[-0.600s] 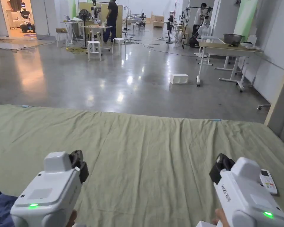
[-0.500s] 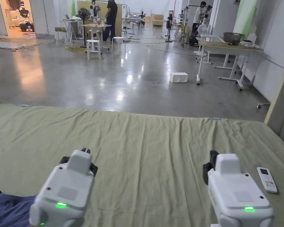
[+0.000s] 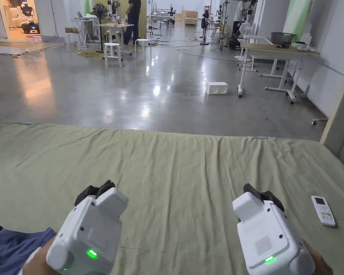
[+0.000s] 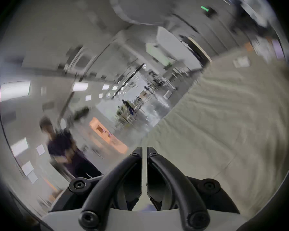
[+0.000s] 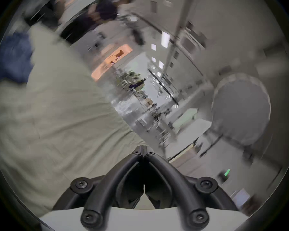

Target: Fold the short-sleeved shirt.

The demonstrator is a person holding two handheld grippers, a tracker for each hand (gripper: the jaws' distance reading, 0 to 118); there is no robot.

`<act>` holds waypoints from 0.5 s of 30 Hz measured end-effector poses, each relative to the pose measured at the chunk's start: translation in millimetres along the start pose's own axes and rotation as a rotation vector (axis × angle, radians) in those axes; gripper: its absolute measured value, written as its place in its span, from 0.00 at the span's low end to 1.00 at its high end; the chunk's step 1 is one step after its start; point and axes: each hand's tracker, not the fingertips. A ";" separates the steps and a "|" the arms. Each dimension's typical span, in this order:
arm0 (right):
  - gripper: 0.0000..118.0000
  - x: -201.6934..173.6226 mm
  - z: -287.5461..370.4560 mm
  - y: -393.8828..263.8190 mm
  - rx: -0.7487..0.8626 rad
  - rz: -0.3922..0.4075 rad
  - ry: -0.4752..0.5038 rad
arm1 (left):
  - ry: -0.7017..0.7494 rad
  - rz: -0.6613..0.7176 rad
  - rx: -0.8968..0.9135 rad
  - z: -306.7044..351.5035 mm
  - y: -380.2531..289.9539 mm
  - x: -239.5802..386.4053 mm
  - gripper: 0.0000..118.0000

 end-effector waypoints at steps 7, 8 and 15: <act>0.00 27.4 1.3 -11.0 -0.132 -0.838 -0.032 | -0.025 0.925 -0.003 -2.6 -11.6 -42.0 0.04; 0.00 26.5 3.3 -9.6 -0.127 -0.846 -0.060 | -0.010 0.900 0.032 12.1 2.1 -39.1 0.04; 0.00 14.8 11.3 2.7 -0.080 -0.763 -0.097 | -0.020 0.762 0.063 20.1 14.5 -36.6 0.04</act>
